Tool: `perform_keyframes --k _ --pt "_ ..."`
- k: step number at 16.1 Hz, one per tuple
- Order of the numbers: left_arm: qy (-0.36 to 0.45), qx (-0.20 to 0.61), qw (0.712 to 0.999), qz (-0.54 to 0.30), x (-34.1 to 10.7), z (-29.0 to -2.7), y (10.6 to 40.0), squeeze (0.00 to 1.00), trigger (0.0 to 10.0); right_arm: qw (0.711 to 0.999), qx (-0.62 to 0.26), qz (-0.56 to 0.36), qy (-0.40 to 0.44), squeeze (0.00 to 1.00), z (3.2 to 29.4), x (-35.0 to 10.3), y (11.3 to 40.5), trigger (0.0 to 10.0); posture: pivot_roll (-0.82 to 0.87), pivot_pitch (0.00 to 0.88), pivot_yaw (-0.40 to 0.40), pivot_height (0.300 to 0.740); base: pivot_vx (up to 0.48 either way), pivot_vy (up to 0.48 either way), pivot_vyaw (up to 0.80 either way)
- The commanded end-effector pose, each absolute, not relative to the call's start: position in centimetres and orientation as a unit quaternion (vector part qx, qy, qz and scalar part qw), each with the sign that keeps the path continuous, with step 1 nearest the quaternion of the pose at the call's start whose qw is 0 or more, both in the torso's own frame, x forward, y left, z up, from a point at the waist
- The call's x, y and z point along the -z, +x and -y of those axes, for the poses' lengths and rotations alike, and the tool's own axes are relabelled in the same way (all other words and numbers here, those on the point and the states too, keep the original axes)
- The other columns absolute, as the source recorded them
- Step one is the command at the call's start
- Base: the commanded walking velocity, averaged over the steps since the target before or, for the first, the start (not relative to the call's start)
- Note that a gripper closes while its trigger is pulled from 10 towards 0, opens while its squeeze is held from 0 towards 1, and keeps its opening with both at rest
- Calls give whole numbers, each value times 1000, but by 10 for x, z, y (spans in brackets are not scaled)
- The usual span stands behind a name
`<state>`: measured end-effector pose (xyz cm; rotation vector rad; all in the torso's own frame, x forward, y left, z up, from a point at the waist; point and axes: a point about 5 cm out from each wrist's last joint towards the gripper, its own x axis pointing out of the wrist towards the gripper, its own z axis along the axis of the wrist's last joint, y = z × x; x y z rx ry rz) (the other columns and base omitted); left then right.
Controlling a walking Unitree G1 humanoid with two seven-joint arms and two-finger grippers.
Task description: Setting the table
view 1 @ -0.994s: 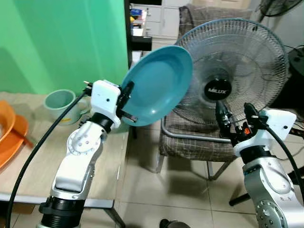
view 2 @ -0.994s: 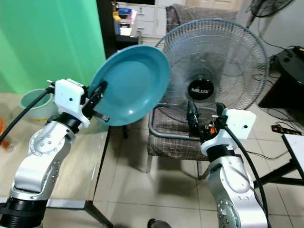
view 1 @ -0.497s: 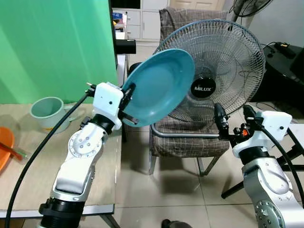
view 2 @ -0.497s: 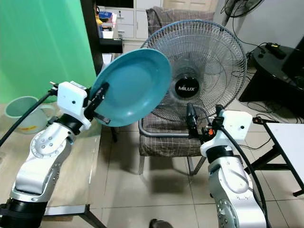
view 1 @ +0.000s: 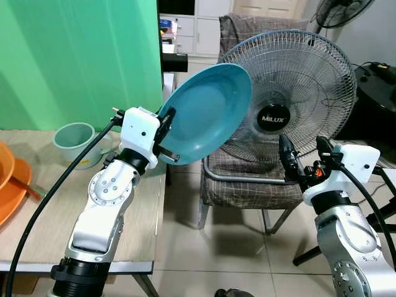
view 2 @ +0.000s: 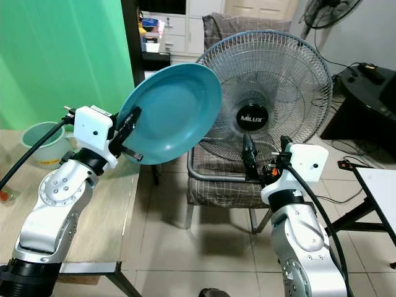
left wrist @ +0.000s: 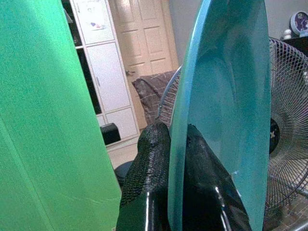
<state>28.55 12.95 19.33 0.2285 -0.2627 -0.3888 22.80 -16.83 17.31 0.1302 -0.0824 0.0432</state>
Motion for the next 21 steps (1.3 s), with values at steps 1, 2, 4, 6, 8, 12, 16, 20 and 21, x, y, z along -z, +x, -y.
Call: perform_keyframes --k 1,2,4,6,8,12,16,20,21 --pt "113 194 962 153 -202 -128 283 0 10000 997 -19 46 62 0 170 -175 228 10000 37 0 -14 740 0 0 0" --pt "113 194 962 153 -202 -128 283 0 10000 997 -19 46 62 0 170 -175 228 10000 37 0 -14 740 0 0 0" --pt "113 194 962 153 -202 -128 283 0 10000 997 -19 46 62 0 170 -175 228 10000 37 0 -14 740 0 0 0" --pt "113 194 962 153 -202 -128 283 0 10000 997 -19 46 62 0 170 -175 228 10000 37 0 -14 740 0 0 0" --pt "113 182 968 133 -198 -134 288 0 10000 997 -21 39 59 0 170 -174 228 10000 31 0 -3 740 0 0 0" --pt "118 177 969 124 -196 -139 292 0 10000 997 -19 33 60 0 171 -173 229 10000 32 0 -2 740 0 0 -800" --pt "118 177 969 122 -196 -139 292 0 10000 997 -20 33 59 0 171 -173 229 10000 32 0 -2 740 0 0 -800" --pt "110 167 974 110 -192 -143 290 0 10000 998 -34 31 51 0 170 -174 228 10000 33 0 -22 740 0 0 -133" --pt "108 166 974 109 -192 -143 290 0 10000 998 -36 30 51 0 170 -174 228 10000 36 0 -29 740 0 0 0"
